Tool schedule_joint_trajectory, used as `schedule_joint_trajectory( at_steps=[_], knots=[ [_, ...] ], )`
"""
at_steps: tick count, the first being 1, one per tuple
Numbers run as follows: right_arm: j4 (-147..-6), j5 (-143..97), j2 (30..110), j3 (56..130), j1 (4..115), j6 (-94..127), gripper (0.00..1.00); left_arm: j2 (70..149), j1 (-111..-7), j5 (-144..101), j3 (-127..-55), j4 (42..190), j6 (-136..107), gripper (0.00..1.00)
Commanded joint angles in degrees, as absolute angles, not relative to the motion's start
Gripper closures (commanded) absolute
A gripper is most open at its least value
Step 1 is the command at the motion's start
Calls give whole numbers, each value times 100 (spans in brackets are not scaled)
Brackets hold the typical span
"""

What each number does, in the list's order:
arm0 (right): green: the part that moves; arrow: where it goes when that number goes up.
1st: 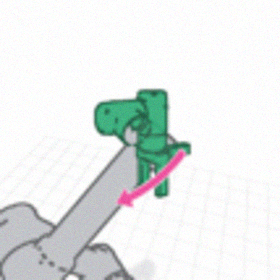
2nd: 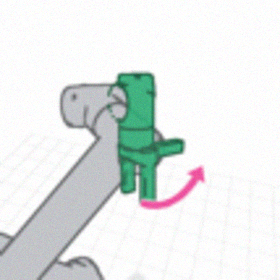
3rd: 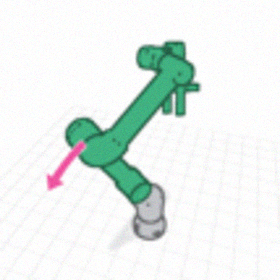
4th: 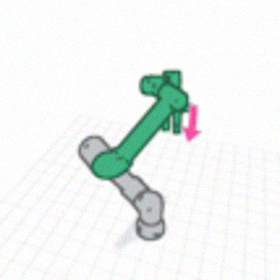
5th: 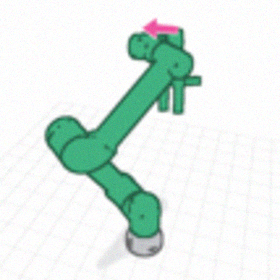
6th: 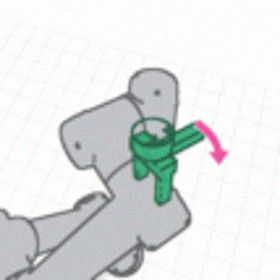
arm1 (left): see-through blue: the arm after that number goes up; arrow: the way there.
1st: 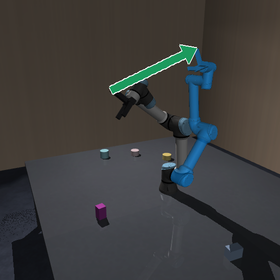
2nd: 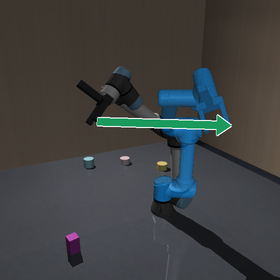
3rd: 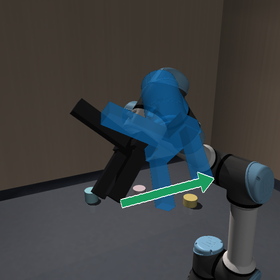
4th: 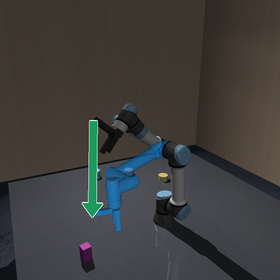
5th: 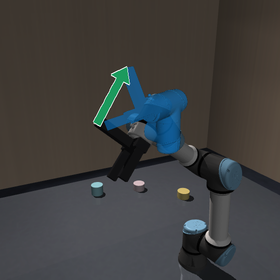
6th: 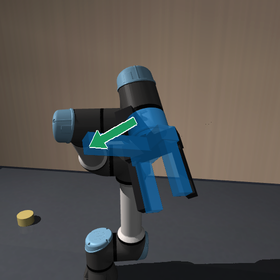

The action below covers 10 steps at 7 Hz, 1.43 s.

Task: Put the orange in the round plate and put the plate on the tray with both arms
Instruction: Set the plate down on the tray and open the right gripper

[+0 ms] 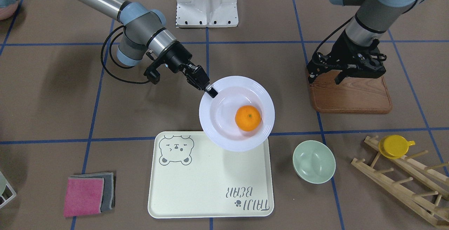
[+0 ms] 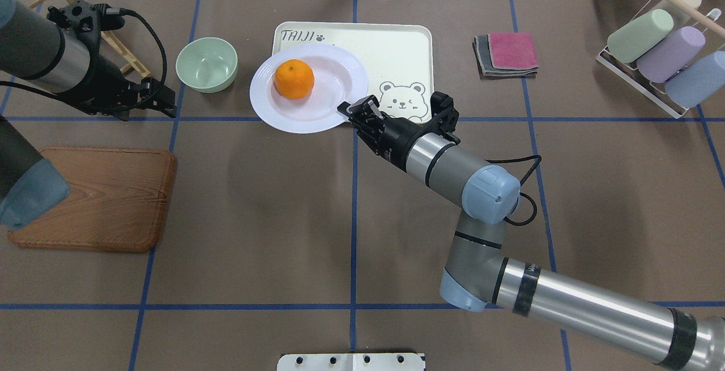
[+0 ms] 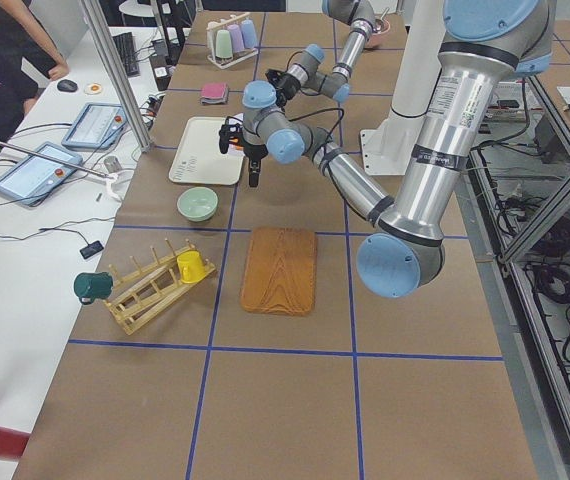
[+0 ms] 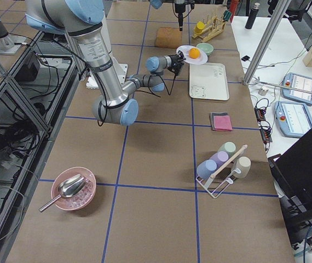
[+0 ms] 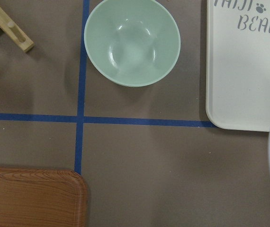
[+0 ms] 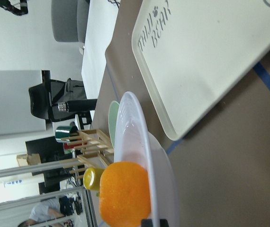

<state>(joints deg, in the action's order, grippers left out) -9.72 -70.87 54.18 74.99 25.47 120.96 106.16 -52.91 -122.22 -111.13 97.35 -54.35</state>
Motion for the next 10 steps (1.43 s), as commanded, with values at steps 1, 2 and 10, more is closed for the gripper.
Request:
schedule_joint_trajectory(
  at_steps=[1, 2, 10],
  knots=[
    [-1489, -6340, 5116, 6900, 2654, 12540, 100, 10416, -5422, -12199, -11074, 9738, -4968, 8],
    [-2164, -6267, 4933, 6899, 2654, 12646, 100, 10415, -5423, -12191, -11066, 9738, -4957, 8],
    [-4093, -6343, 4711, 6793, 2672, 12177, 29, 10389, -5423, -12190, -11057, 9738, -4948, 8]
  ],
)
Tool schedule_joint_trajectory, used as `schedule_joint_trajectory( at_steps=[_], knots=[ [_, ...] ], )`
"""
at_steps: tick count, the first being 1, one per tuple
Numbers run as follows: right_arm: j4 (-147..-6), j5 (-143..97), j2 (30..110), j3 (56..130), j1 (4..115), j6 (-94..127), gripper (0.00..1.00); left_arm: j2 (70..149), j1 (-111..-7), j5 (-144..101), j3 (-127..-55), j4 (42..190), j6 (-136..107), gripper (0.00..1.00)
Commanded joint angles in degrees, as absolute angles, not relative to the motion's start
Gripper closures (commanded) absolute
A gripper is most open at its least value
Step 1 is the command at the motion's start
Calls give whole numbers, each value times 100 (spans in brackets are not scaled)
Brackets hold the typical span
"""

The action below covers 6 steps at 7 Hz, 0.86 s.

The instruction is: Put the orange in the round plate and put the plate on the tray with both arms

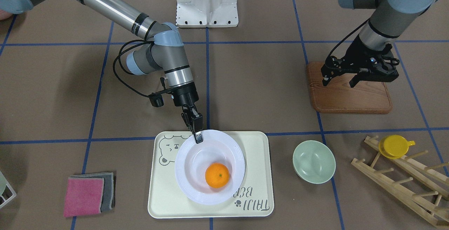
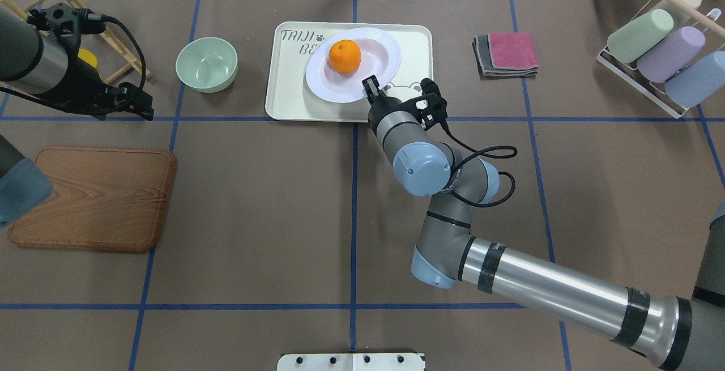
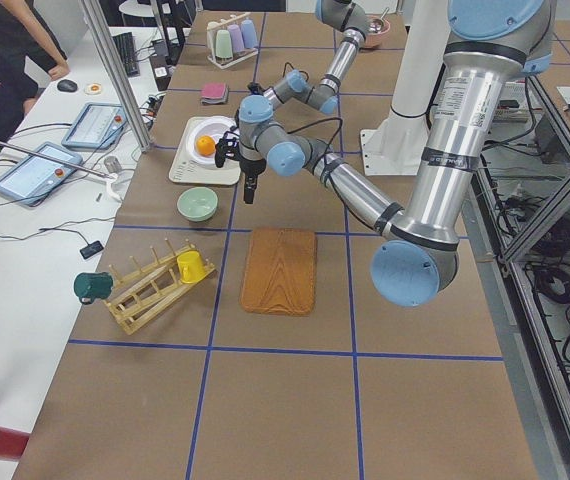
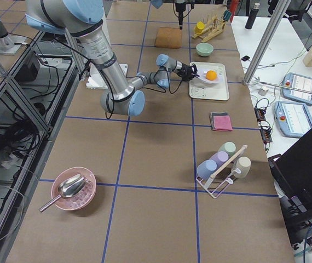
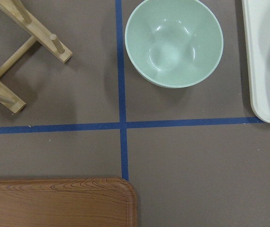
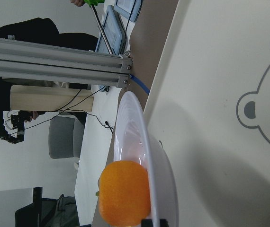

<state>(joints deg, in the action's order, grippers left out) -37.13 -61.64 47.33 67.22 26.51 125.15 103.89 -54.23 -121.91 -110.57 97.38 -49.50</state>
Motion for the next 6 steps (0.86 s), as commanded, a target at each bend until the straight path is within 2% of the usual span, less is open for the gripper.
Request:
schedule_joint_trajectory(
  at_steps=[1, 3, 4, 6],
  knots=[
    [-4348, -6833, 4763, 7168, 2759, 11451, 0, 10389, -5449, -12190, -11057, 9738, -4948, 8],
    [-6057, -8369, 5008, 8596, 3118, 10316, 0, 10389, -5467, -12182, -11057, 9738, -4948, 8],
    [-6177, -8985, 5532, 9448, 3346, 9831, 0, 10389, -5467, -12182, -11057, 9738, -4948, 8],
    [-6231, -10968, 6167, 9922, 4379, 8314, 0, 10144, -5615, -12199, -11074, 9747, -4461, 7]
  ],
)
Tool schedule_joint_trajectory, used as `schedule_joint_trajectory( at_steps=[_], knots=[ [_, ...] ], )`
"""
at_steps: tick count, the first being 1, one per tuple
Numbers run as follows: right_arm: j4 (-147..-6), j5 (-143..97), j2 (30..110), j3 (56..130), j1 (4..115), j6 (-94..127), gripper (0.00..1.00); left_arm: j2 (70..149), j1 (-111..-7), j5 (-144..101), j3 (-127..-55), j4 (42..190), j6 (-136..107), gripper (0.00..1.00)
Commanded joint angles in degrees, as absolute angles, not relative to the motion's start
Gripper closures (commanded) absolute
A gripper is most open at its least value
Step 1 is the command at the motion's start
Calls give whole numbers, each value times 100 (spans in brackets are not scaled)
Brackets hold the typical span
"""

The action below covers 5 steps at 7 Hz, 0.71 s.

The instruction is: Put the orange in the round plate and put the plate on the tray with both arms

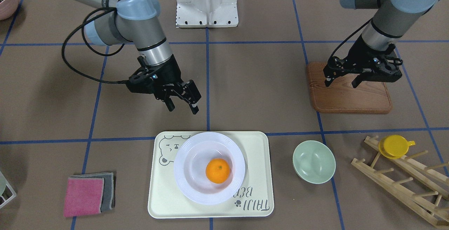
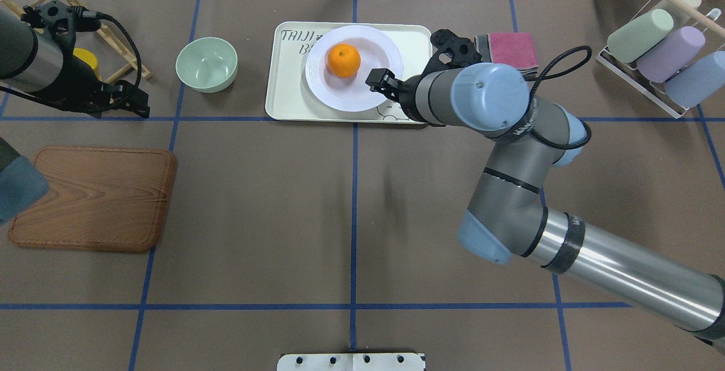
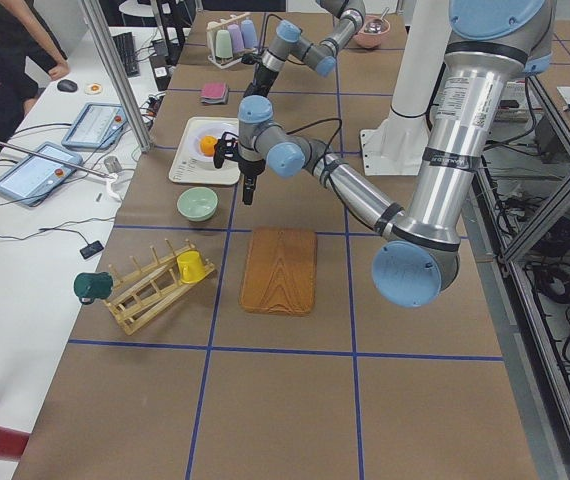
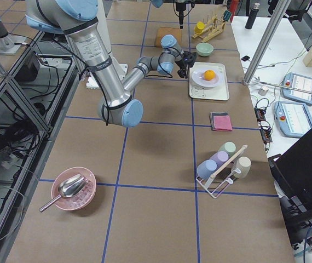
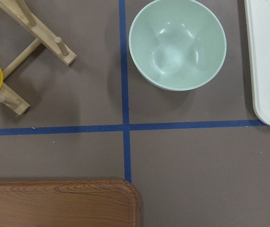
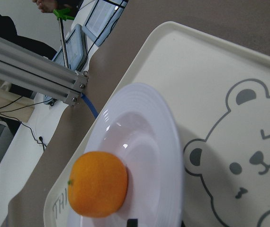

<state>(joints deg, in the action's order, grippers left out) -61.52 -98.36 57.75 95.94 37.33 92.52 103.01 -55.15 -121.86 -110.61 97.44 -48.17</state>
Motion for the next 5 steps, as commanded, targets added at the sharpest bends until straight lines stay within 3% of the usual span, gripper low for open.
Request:
schedule_joint_trajectory(
  at_steps=[1, 5],
  knots=[
    [-6466, -11491, 6327, 10019, 4995, 7331, 0, 9742, -5842, -12251, -11109, 9773, -3629, 4],
    [-10029, -12285, 7093, 10872, 7000, 1365, 0, 8615, -7361, -12278, -10716, 9800, -201, 3]
  ],
)
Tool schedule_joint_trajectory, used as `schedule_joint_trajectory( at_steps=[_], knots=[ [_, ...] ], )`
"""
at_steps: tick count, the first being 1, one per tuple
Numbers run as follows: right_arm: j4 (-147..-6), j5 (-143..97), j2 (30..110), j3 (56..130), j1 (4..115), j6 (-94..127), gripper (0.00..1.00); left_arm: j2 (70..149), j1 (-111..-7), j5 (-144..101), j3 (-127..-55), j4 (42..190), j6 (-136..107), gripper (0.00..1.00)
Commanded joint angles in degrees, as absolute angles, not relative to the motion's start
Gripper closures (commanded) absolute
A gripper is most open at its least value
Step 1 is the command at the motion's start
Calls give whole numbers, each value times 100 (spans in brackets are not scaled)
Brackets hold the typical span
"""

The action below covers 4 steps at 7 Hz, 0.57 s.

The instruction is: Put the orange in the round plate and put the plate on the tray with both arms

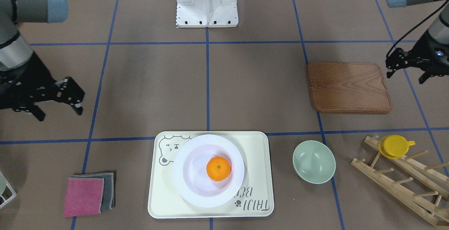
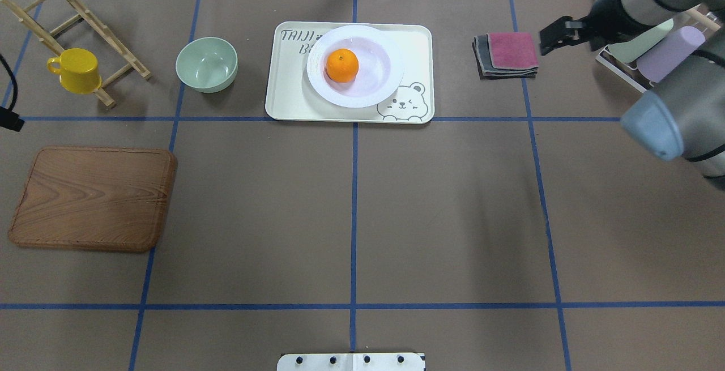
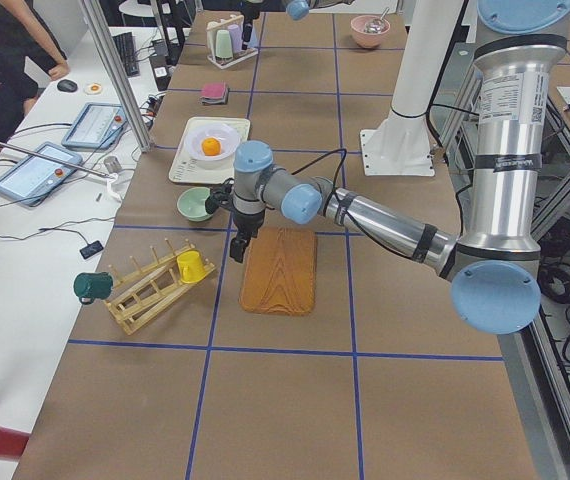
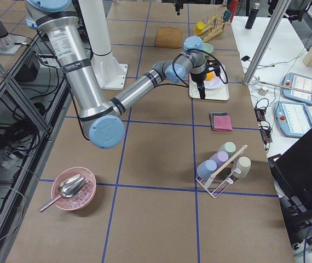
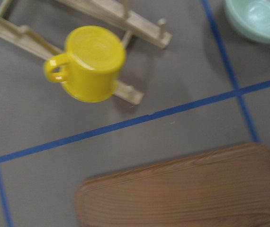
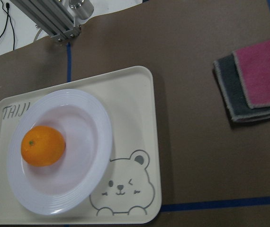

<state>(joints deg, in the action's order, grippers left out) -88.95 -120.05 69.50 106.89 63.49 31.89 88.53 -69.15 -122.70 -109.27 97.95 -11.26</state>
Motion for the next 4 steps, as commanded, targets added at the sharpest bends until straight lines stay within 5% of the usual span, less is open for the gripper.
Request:
schedule_joint_trajectory(
  at_steps=[1, 4],
  knots=[
    [-10315, -12748, 7345, 10863, 7405, 1180, 0, 8613, -7800, -12435, -10357, 9800, 390, 2],
    [-9978, -13562, 9057, 10846, 8094, 619, 0, 8605, -8638, -12832, -9537, 9817, 1327, 2]
  ],
)
